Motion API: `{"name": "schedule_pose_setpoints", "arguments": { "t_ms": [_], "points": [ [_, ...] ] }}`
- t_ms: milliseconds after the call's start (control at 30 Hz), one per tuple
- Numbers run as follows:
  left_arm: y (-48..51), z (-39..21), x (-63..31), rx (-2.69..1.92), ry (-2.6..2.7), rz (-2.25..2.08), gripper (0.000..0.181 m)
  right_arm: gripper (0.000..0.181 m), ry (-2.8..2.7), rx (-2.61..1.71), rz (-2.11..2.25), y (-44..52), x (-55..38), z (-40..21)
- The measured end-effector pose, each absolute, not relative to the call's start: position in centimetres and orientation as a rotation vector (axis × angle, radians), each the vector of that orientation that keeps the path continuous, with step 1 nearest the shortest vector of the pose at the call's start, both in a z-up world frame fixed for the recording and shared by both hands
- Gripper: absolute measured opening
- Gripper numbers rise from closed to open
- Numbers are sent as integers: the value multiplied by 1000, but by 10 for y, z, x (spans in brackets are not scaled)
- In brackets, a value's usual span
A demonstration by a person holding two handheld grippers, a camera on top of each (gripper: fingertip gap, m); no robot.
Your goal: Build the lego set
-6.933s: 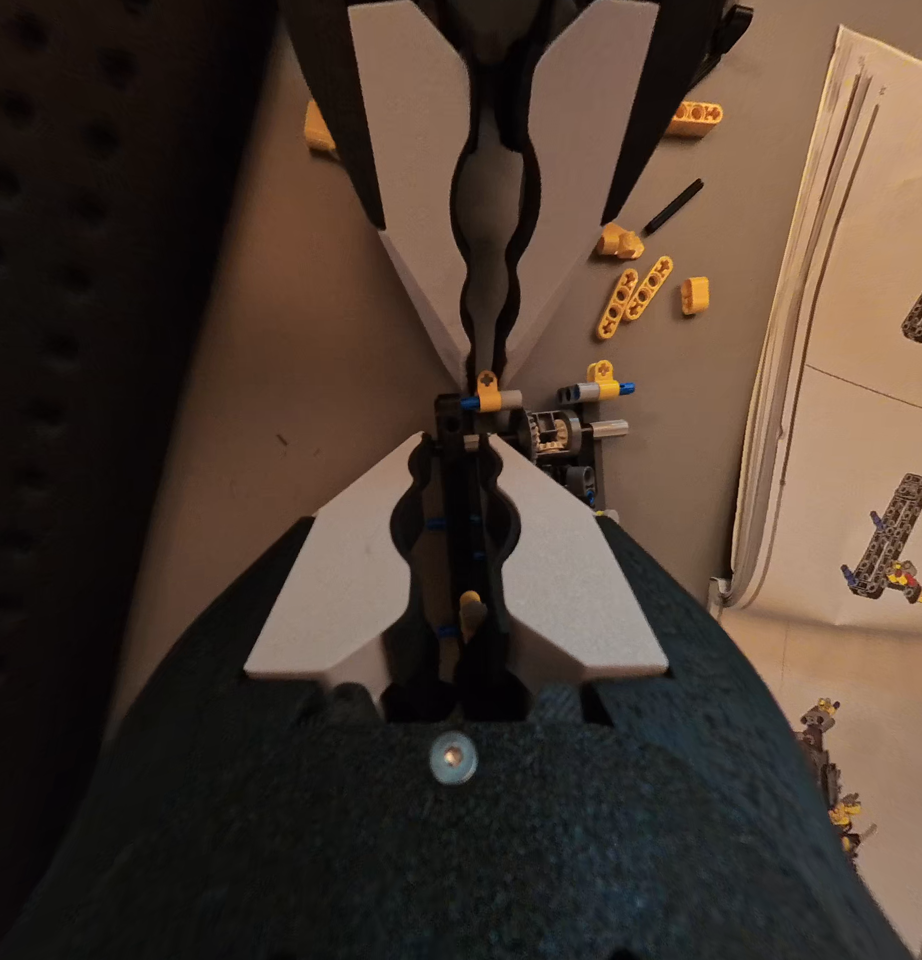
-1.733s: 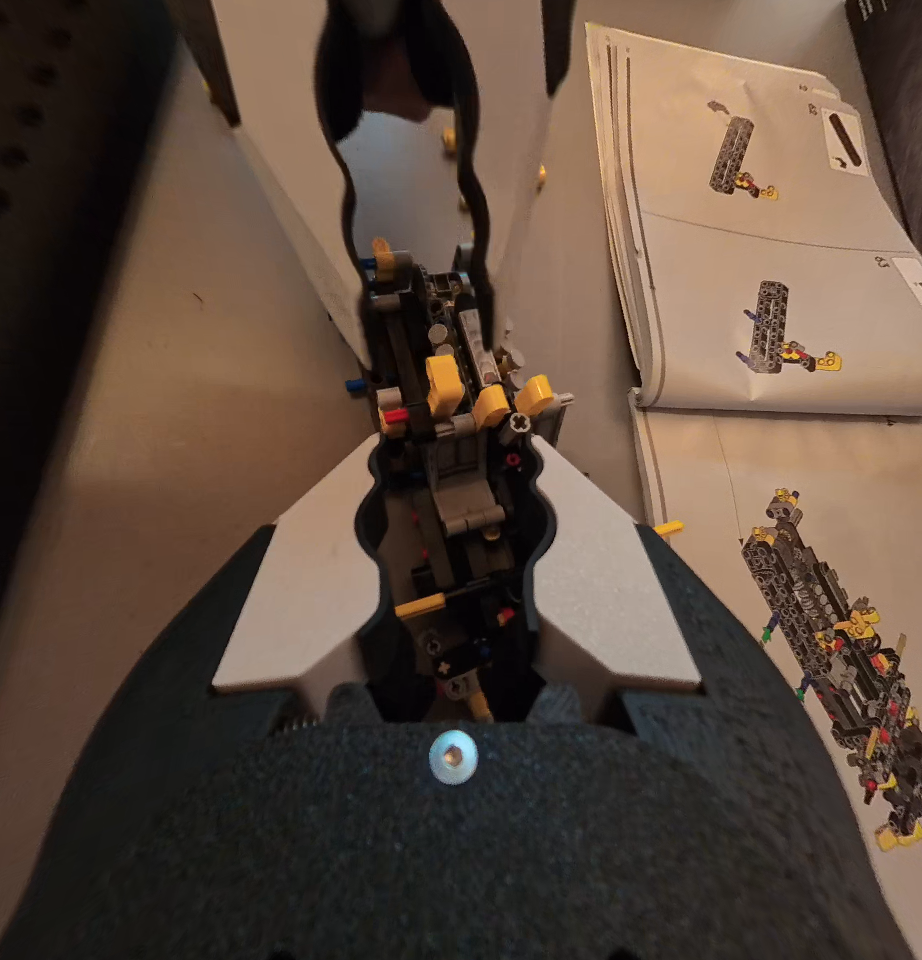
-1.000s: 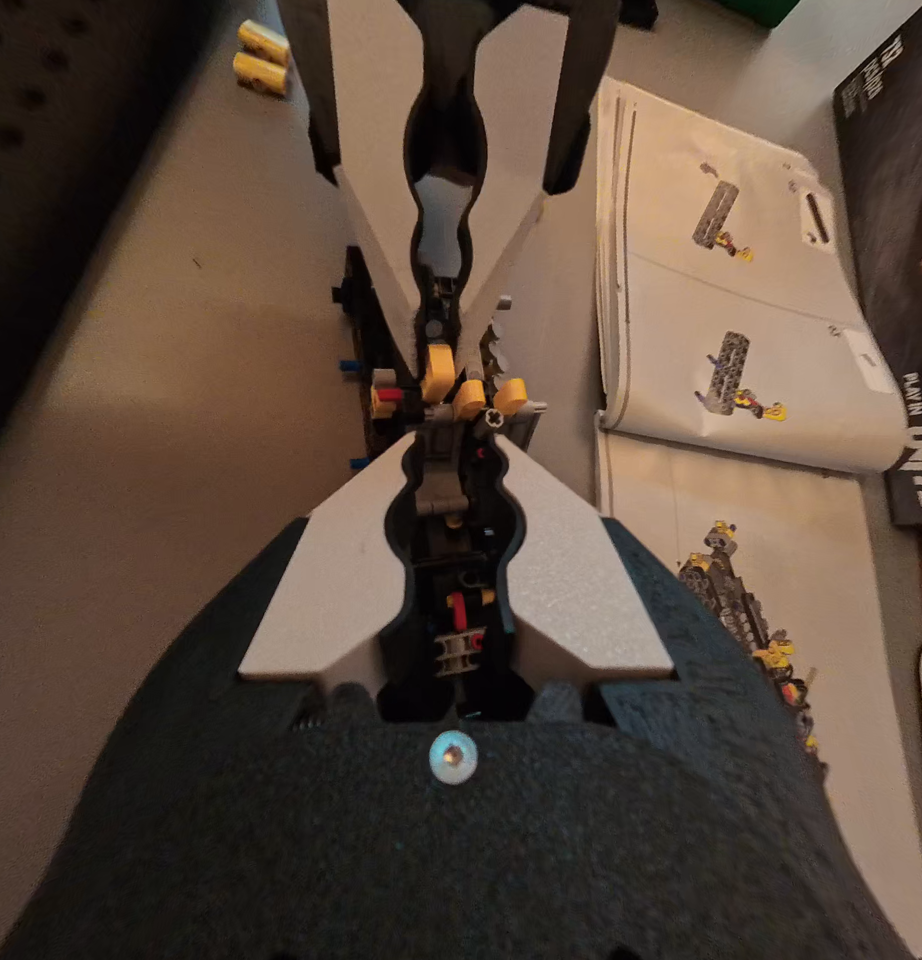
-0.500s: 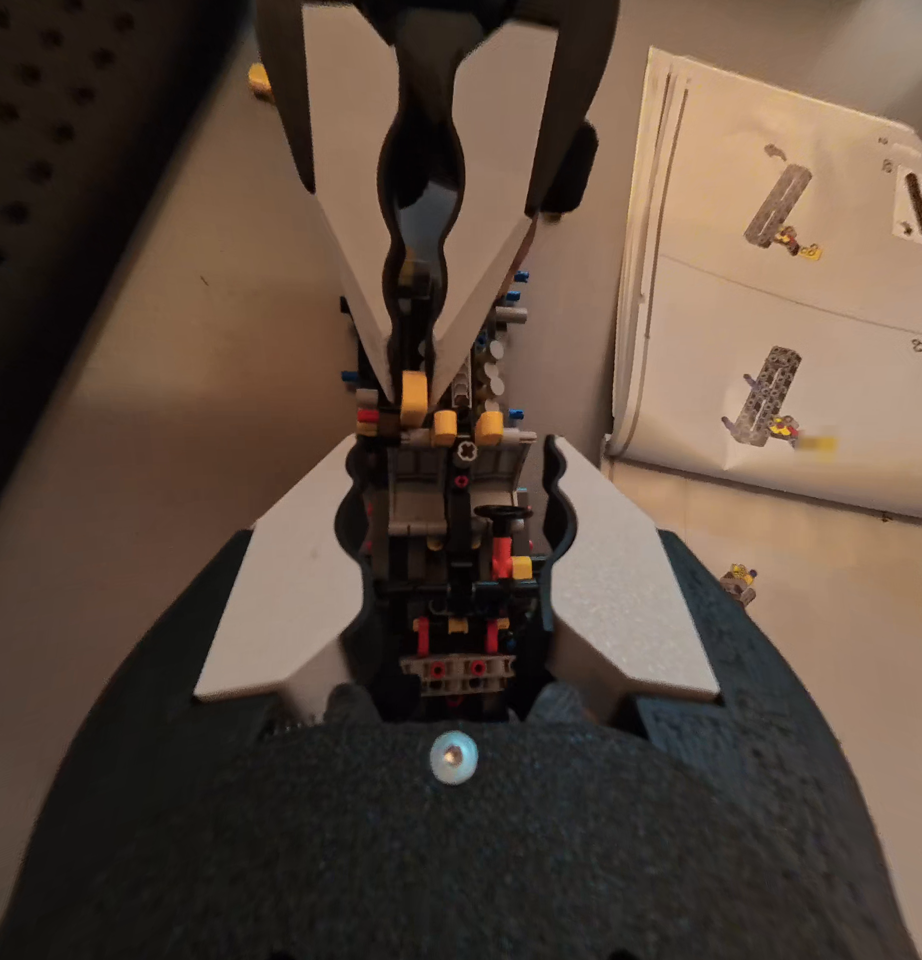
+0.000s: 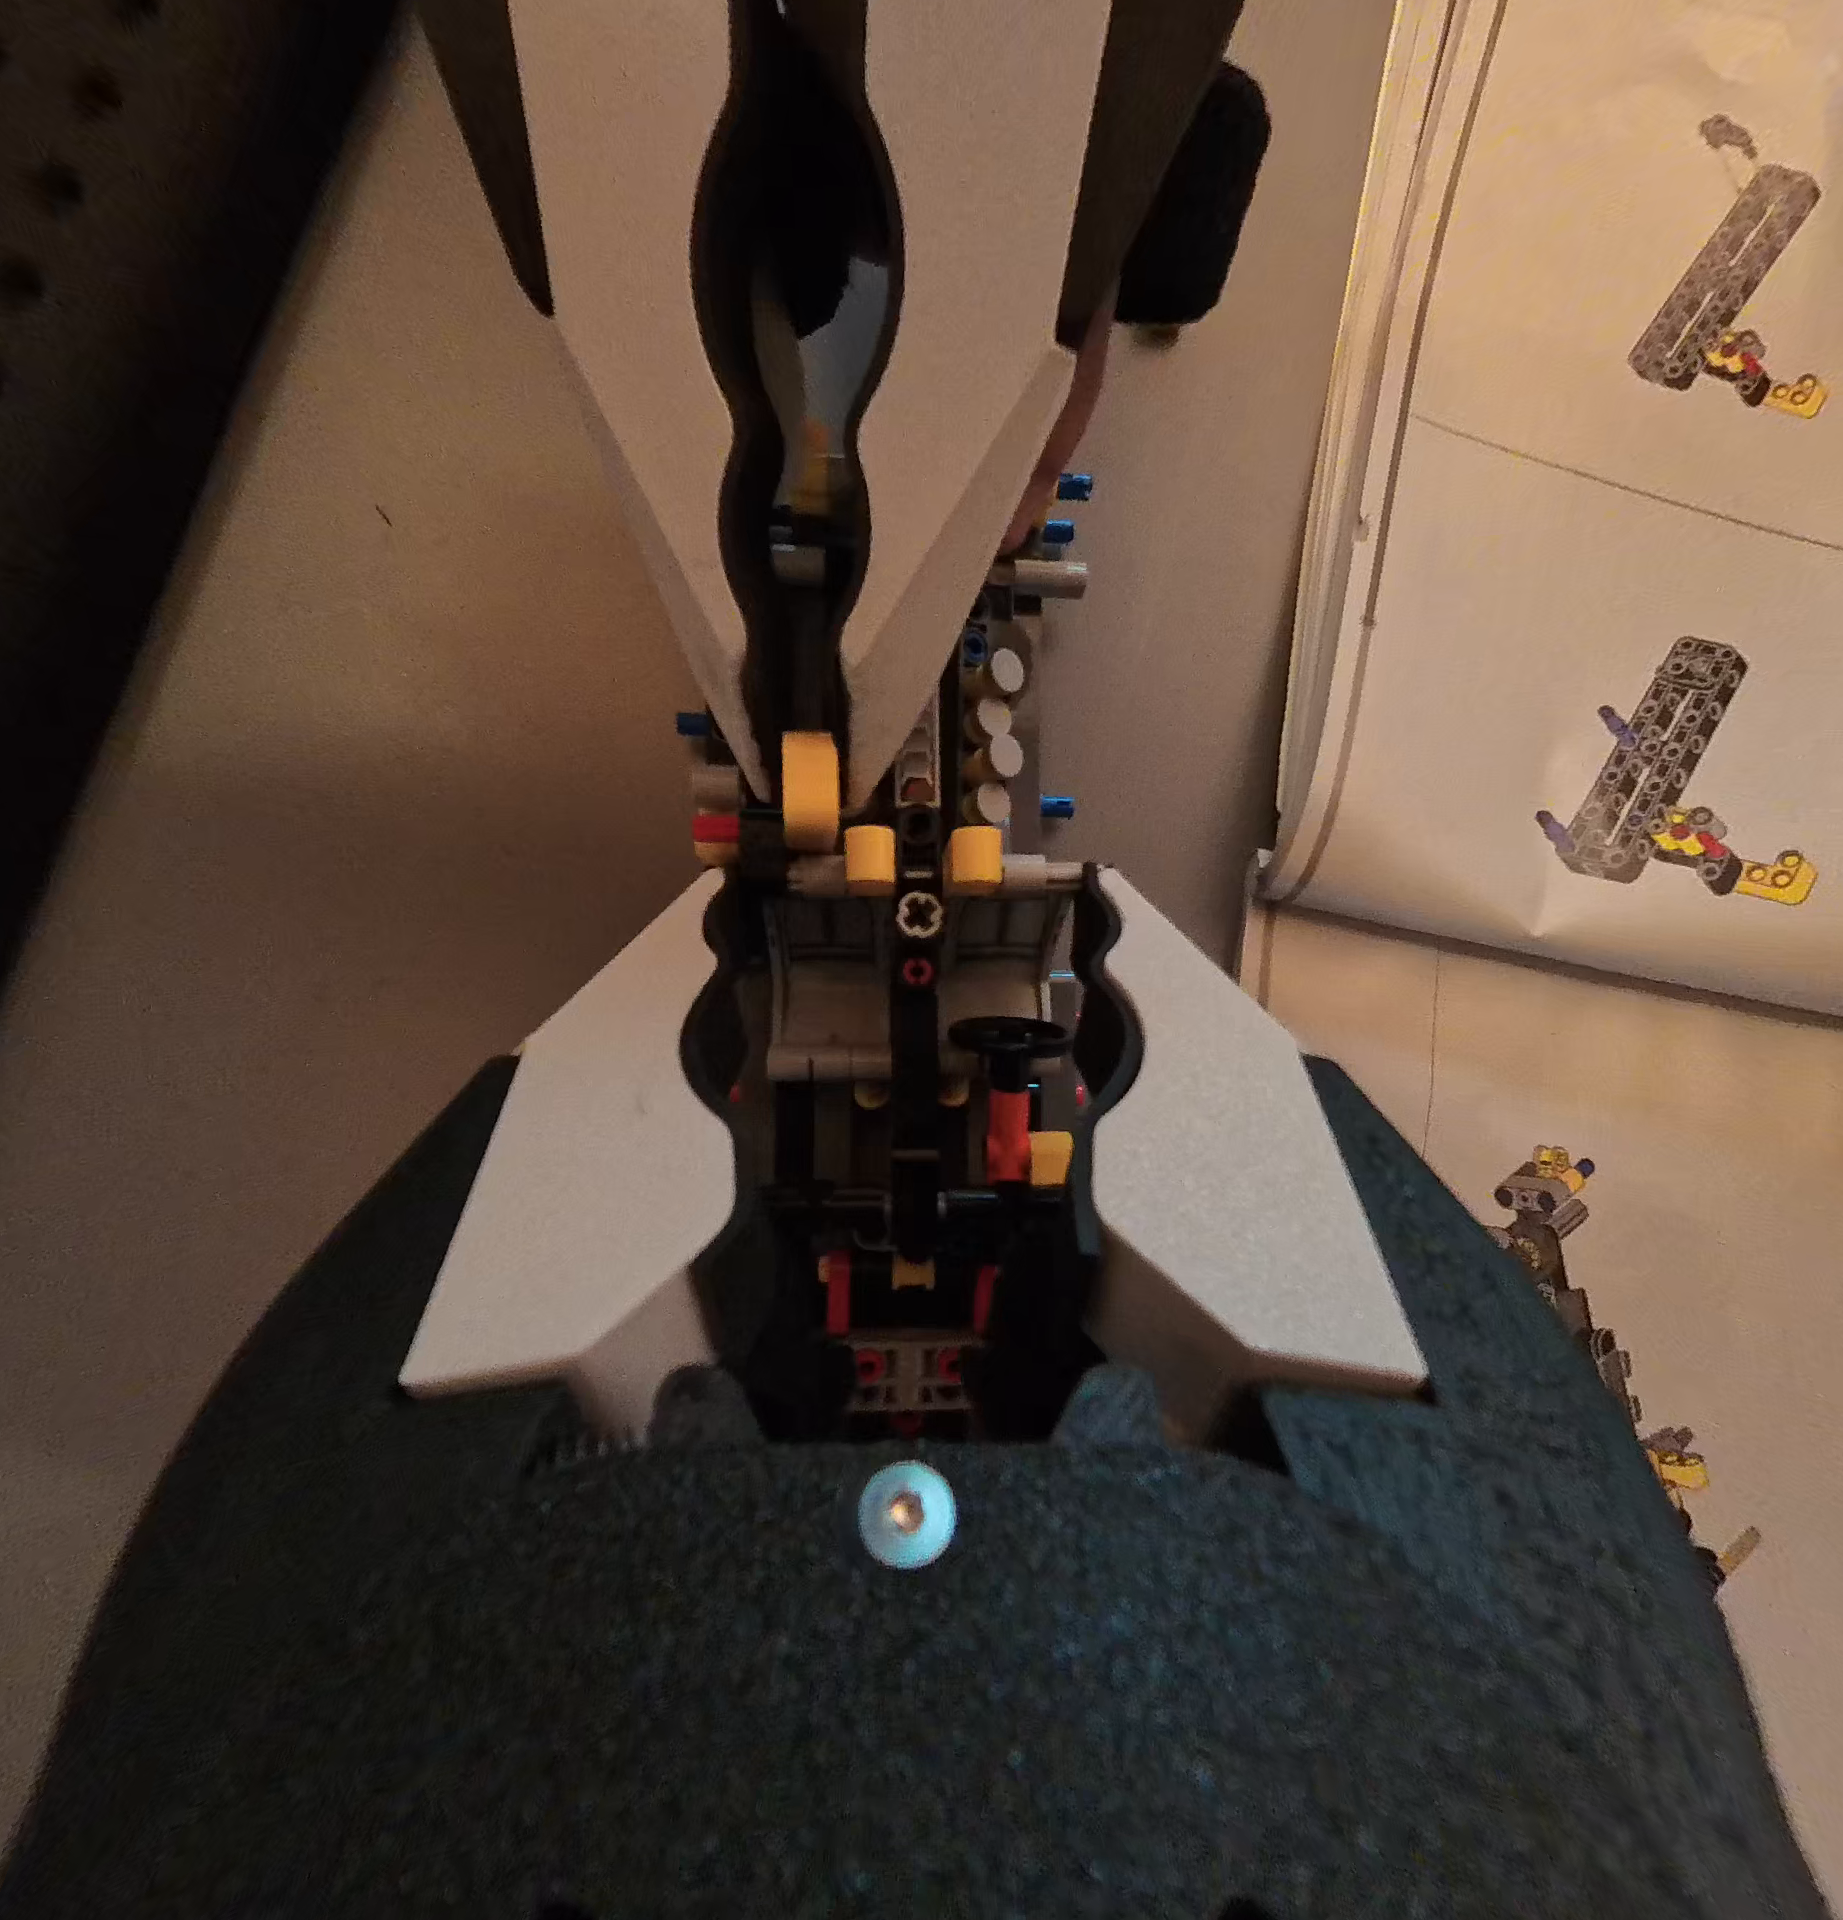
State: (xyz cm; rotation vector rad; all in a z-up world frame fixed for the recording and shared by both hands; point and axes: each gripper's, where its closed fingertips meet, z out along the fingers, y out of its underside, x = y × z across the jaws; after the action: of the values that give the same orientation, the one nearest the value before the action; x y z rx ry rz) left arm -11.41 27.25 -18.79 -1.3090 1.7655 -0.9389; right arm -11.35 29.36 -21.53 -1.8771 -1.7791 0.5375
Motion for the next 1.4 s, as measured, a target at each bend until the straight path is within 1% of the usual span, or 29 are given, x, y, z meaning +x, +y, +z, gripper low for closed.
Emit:
{"name": "schedule_pose_setpoints", "arguments": {
  "t_ms": [433,500,600,700,767,867,933,1000,1100,1200,1333,1400],
  "points": [
    [275,-186,-117,-1337,1751,-929,10,62,-1756,-1904,566,294,-113,-216],
    [279,-177,-126,-1354,1714,-920,27,65,-1753,-1901,547,295,-112,-217],
    [278,-165,-154,-1431,1659,-992,31,70,-1726,-1893,517,296,-107,-210],
    [263,-173,-186,-1504,1684,-1034,32,67,-1640,-1882,482,296,-105,-186],
    [262,-195,-198,-1569,1728,-943,32,61,-1607,-1846,509,284,-121,-170],
    [266,-215,-198,-1608,1753,-818,37,60,-1632,-1786,446,270,-154,-164],
    [266,-222,-196,-1613,1774,-780,40,60,-1663,-1766,367,269,-167,-169],
    [268,-229,-194,-1625,1778,-757,41,57,-1686,-1794,379,267,-178,-177],
    [272,-233,-192,-1626,1757,-764,41,50,-1749,-1859,383,268,-188,-198],
    [273,-233,-190,-1571,1769,-740,41,49,-1816,-1886,335,272,-193,-213],
    [272,-233,-186,-1535,1781,-754,40,36,-1890,-1885,294,276,-197,-223],
    [273,-236,-186,-1555,1791,-762,39,36,-1906,-1894,290,277,-196,-226]
  ]
}}
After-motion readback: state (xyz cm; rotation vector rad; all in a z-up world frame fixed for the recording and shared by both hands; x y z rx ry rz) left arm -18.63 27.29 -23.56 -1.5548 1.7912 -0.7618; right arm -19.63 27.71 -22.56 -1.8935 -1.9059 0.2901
